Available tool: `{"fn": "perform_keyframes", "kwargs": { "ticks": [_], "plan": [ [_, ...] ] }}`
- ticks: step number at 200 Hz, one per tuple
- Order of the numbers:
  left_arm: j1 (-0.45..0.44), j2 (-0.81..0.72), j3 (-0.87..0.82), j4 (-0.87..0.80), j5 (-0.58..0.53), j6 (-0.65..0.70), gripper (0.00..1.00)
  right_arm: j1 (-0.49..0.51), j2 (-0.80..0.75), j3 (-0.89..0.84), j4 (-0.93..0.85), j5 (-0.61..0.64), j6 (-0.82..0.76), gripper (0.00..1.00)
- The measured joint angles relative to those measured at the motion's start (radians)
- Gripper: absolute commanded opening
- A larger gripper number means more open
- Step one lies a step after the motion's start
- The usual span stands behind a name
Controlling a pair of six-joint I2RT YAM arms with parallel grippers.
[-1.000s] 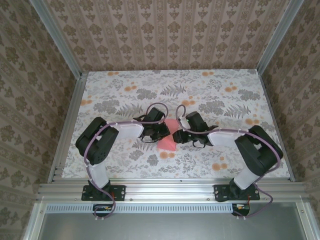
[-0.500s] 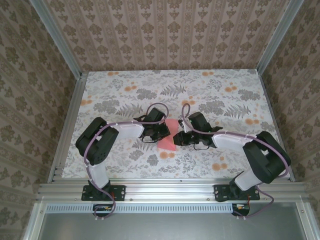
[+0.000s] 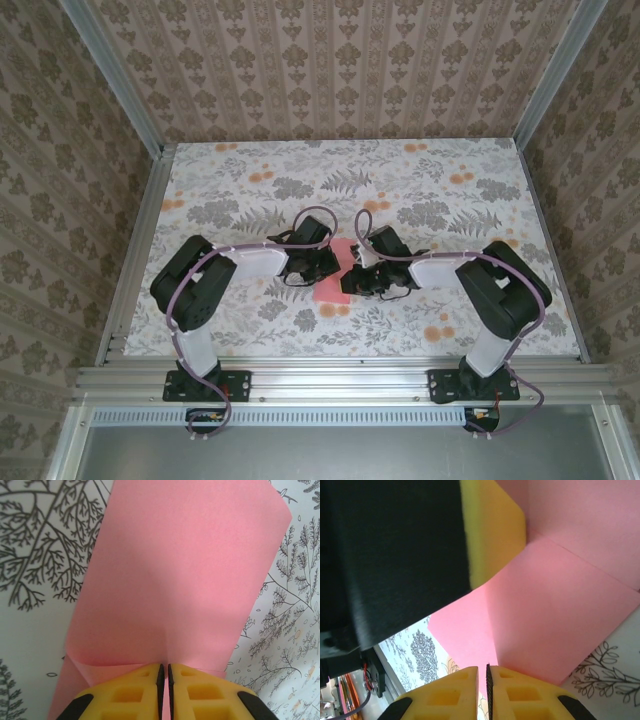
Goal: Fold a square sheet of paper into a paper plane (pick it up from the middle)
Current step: Fold the triangle a second time at the center of the table.
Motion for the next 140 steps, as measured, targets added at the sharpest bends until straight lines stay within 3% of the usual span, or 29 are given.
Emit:
{"fn": "perform_keyframes", "kwargs": {
  "ticks": [140],
  "plan": [
    [-0.001,-0.061,-0.027,-0.029,-0.014,0.0,0.23,-0.009,0.077,0.04,-0.026,-0.045,-0.005,0.15]
  ]
}}
